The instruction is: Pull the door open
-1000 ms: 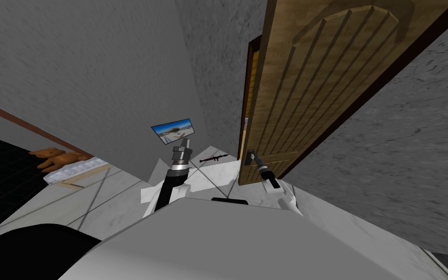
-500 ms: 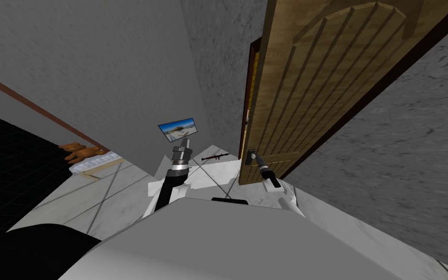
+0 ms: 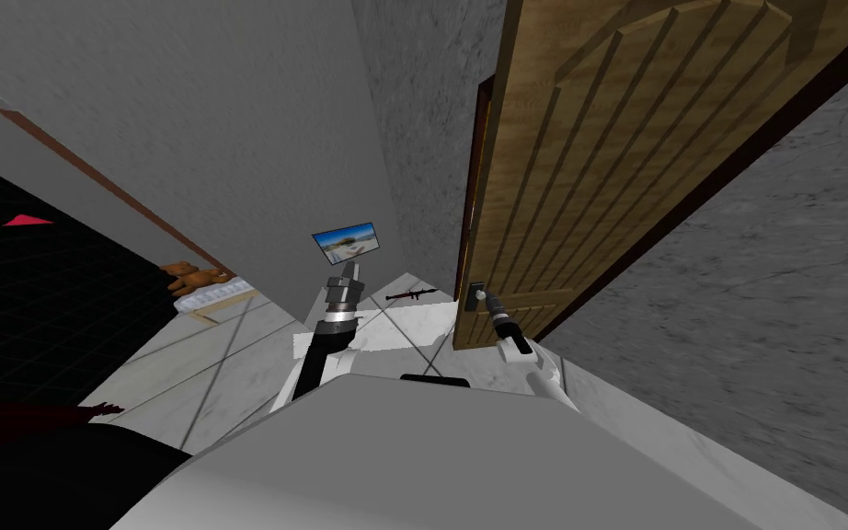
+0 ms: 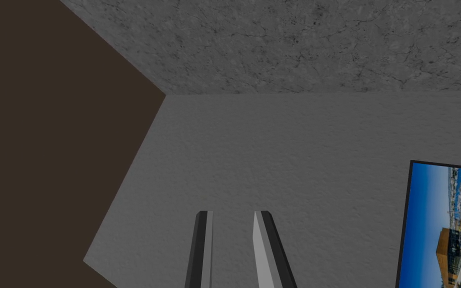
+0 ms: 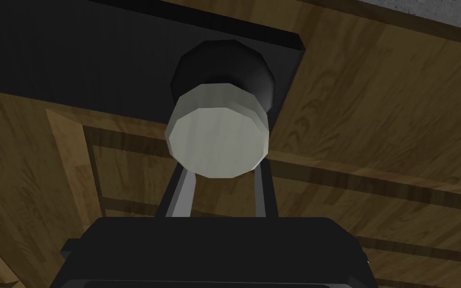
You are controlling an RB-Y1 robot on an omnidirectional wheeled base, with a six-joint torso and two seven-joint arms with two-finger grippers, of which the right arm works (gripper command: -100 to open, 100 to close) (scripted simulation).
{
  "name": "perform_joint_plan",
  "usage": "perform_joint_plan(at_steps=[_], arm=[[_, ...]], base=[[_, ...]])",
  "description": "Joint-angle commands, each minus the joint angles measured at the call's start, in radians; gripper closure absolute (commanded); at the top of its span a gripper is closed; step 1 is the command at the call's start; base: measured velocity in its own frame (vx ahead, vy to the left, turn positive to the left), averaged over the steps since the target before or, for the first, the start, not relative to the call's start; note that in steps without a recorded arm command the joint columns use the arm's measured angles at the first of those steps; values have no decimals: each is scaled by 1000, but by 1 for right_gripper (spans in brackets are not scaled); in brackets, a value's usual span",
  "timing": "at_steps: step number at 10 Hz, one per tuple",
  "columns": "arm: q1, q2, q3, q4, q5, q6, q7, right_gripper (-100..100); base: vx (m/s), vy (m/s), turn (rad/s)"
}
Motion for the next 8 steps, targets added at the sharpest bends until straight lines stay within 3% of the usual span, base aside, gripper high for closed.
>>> perform_joint_plan(at_steps=[1,8], arm=[[-11,12,26,13,-29,-14,-50,100],[-38,2,29,58,-141,-28,-228,100]], base=[[-80,-52,139],[-74,-56,117]])
